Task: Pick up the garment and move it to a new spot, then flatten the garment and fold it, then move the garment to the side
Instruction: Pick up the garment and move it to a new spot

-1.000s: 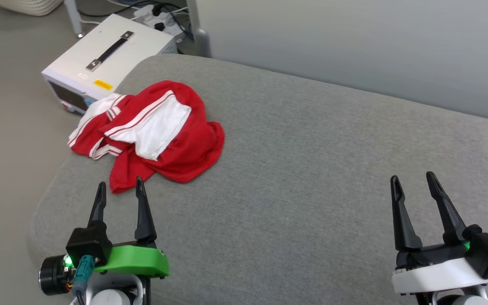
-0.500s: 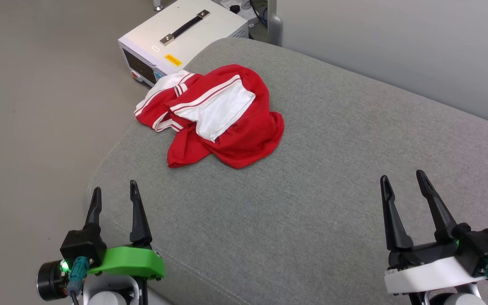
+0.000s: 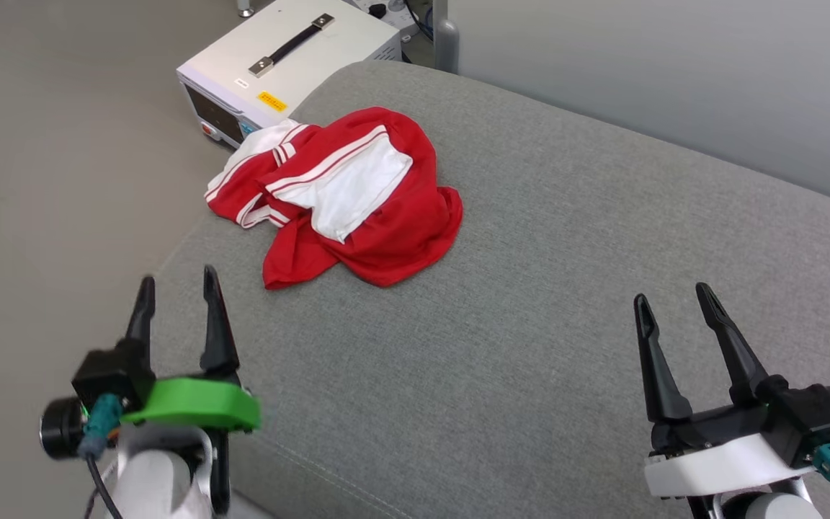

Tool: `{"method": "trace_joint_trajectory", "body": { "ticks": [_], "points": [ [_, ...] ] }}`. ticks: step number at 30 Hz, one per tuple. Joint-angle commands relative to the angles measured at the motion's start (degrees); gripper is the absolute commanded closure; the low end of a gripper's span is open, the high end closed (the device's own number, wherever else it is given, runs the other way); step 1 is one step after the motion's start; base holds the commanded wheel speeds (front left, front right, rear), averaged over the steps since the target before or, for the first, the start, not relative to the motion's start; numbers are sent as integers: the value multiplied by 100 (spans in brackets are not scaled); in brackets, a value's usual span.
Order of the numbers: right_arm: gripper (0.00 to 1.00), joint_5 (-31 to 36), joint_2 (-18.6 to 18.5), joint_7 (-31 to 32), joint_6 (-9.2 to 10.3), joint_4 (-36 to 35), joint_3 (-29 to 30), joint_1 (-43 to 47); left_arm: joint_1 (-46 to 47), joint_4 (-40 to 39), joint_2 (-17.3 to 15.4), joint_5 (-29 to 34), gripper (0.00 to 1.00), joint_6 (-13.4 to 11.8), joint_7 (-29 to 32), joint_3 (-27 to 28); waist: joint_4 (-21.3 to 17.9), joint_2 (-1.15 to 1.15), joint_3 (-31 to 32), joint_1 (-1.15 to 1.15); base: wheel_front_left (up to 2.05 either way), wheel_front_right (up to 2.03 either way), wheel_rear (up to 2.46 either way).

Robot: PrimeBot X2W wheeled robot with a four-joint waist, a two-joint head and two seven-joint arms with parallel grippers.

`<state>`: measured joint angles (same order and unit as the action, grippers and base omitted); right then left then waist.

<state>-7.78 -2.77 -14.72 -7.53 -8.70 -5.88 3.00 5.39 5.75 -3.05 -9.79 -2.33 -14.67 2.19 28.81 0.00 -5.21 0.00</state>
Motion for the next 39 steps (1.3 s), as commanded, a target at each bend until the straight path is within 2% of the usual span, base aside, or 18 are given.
{"method": "trace_joint_trajectory", "body": {
  "ticks": [1, 4, 9, 12, 15, 19, 25, 31, 35, 39],
  "points": [
    [0, 98, -10, -28, 4, -53, -10, -153, 356, 62, -48, -6, 0, 150, -33, 87, -237, 0, -252, 0, 0, 0, 0],
    [0, 252, -35, -28, 4, -137, -93, -324, 997, 257, -258, 90, 0, 420, -33, 243, -485, 0, -555, 0, 0, 0, 0],
    [0, 375, -196, -28, 4, -305, -187, -631, 2046, 653, -612, -68, 0, 720, -33, 546, -887, 0, -1015, 0, 0, 0, 0],
    [0, 401, -281, -28, 4, -414, -207, -762, 2604, 992, -827, -150, 0, 834, -21, 492, -1072, 0, -1266, 0, 0, 0, 0],
    [0, 434, -364, -28, 4, -506, -225, -875, 3186, 1411, -1100, -320, 0, 923, 311, 329, -1179, 0, -1466, 0, 0, 0, 0],
    [0, 457, -433, -28, 4, -609, -266, -1063, 3890, 1970, -1561, -915, 0, 975, 1546, -114, -1339, 0, -1742, 0, 0, 0, 0],
    [0, 498, -530, -28, 4, -733, -215, -1241, 4501, 2043, -2317, -2223, 0, 980, 3547, -1234, -1441, 0, -2133, 0, 0, 0, 0],
    [0, 506, -613, -28, 4, -760, -214, -1424, 4757, 2017, -2940, -3245, 0, 981, 5195, -1998, -1583, 0, -2444, 0, 0, 0, 0],
    [0, 515, -656, -28, 4, -785, -185, -1509, 4774, 2024, -3205, -3509, 0, 981, 5794, -2464, -1652, 0, -2622, 0, 0, 0, 0],
    [0, 516, -664, -28, 4, -791, -229, -1605, 4693, 2274, -3253, -3561, 0, 982, 5885, -2743, -1774, 0, -2757, 0, 0, 0, 0]
  ]
}}
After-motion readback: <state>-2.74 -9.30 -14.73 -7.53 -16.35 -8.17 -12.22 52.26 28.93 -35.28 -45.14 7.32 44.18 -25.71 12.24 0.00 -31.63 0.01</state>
